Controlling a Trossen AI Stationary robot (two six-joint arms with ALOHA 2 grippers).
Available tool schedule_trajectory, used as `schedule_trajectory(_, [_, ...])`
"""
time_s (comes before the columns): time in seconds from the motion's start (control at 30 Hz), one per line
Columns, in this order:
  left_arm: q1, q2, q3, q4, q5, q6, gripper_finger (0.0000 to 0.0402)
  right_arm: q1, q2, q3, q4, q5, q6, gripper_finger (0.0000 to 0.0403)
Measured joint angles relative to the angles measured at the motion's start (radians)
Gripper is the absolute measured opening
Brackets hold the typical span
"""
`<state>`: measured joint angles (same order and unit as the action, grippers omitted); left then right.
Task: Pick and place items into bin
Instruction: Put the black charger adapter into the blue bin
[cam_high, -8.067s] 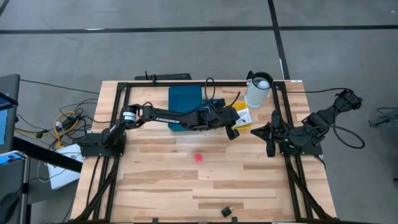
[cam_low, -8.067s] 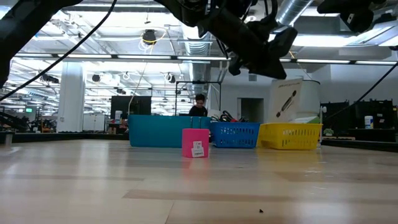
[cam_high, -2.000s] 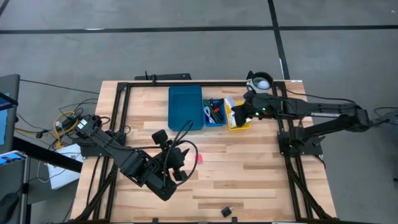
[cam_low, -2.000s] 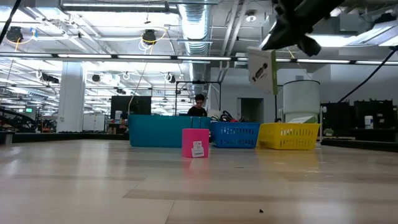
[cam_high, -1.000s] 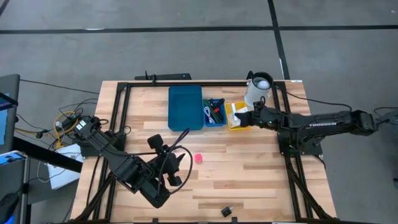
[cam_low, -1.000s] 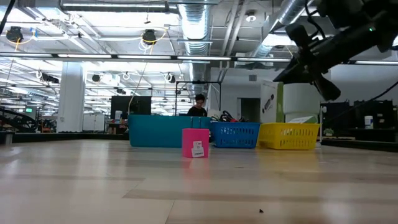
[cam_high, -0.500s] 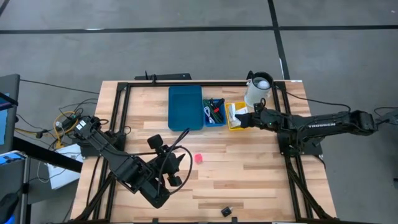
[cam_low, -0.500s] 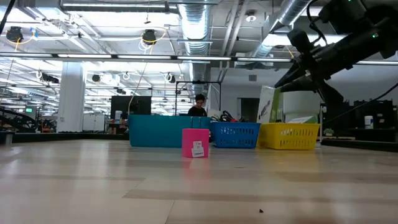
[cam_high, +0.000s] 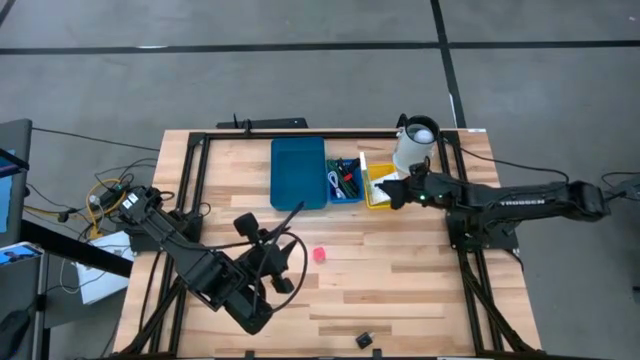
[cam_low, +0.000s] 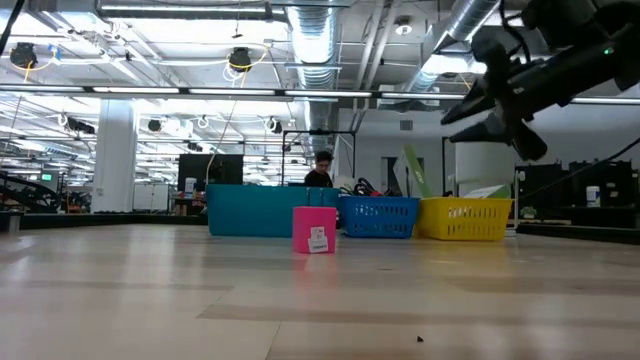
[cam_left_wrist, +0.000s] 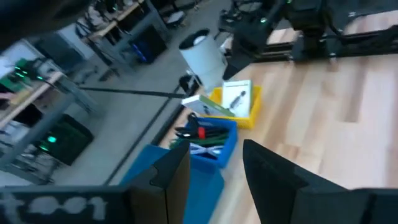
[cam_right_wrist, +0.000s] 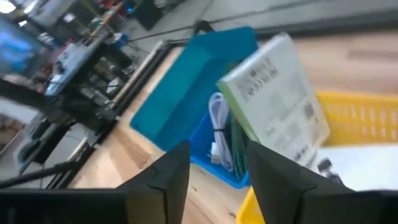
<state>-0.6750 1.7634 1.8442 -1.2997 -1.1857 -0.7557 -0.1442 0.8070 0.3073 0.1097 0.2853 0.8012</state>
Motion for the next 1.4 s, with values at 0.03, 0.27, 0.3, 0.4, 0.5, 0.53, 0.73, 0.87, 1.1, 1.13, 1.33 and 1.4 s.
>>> schedule_trajectory(0.03, [0.0, -0.002, 0.0, -0.007, -0.008, 0.003, 0.0138, 0.004, -0.017, 0.0, 0.0, -0.01, -0.031, 0.0155])
schedule_trajectory(0.27, [0.005, -0.044, 0.0, -0.099, -0.122, 0.015, 0.0138, 0.076, -0.134, 0.0, -0.008, -0.186, -0.273, 0.0166])
schedule_trajectory(0.3, [0.007, -0.054, 0.0, -0.122, -0.146, 0.004, 0.0138, 0.095, -0.143, 0.001, -0.01, -0.206, -0.301, 0.0166])
schedule_trajectory(0.4, [0.009, -0.095, 0.0, -0.221, -0.205, -0.065, 0.0138, 0.161, -0.156, 0.001, -0.031, -0.237, -0.374, 0.0165])
schedule_trajectory(0.5, [0.009, -0.146, -0.008, -0.269, -0.24, -0.124, 0.0138, 0.234, -0.151, 0.001, -0.063, -0.236, -0.431, 0.0164])
schedule_trajectory(0.53, [0.009, -0.171, -0.022, -0.268, -0.244, -0.106, 0.0138, 0.258, -0.145, 0.001, -0.069, -0.235, -0.446, 0.0164])
schedule_trajectory(0.73, [0.029, -0.301, -0.082, -0.262, -0.185, -0.058, 0.0138, 0.398, -0.079, 0.002, -0.079, -0.234, -0.539, 0.0166])
schedule_trajectory(0.87, [0.063, -0.346, -0.117, -0.251, -0.079, 0.015, 0.0138, 0.491, -0.013, 0.002, -0.071, -0.235, -0.566, 0.0163])
schedule_trajectory(1.1, [0.12, -0.352, -0.135, -0.272, 0.008, 0.08, 0.0138, 0.616, 0.127, 0.002, 0.023, -0.232, -0.561, 0.0155])
schedule_trajectory(1.13, [0.126, -0.352, -0.135, -0.272, 0.008, 0.087, 0.0138, 0.632, 0.151, 0.002, 0.063, -0.232, -0.544, 0.0154])
schedule_trajectory(1.33, [0.163, -0.352, -0.135, -0.271, 0.006, 0.093, 0.0138, 0.72, 0.311, 0.031, 0.211, -0.216, -0.527, 0.0148])
schedule_trajectory(1.4, [0.173, -0.352, -0.135, -0.271, 0.023, 0.093, 0.0138, 0.746, 0.371, 0.052, 0.225, -0.181, -0.514, 0.0146])
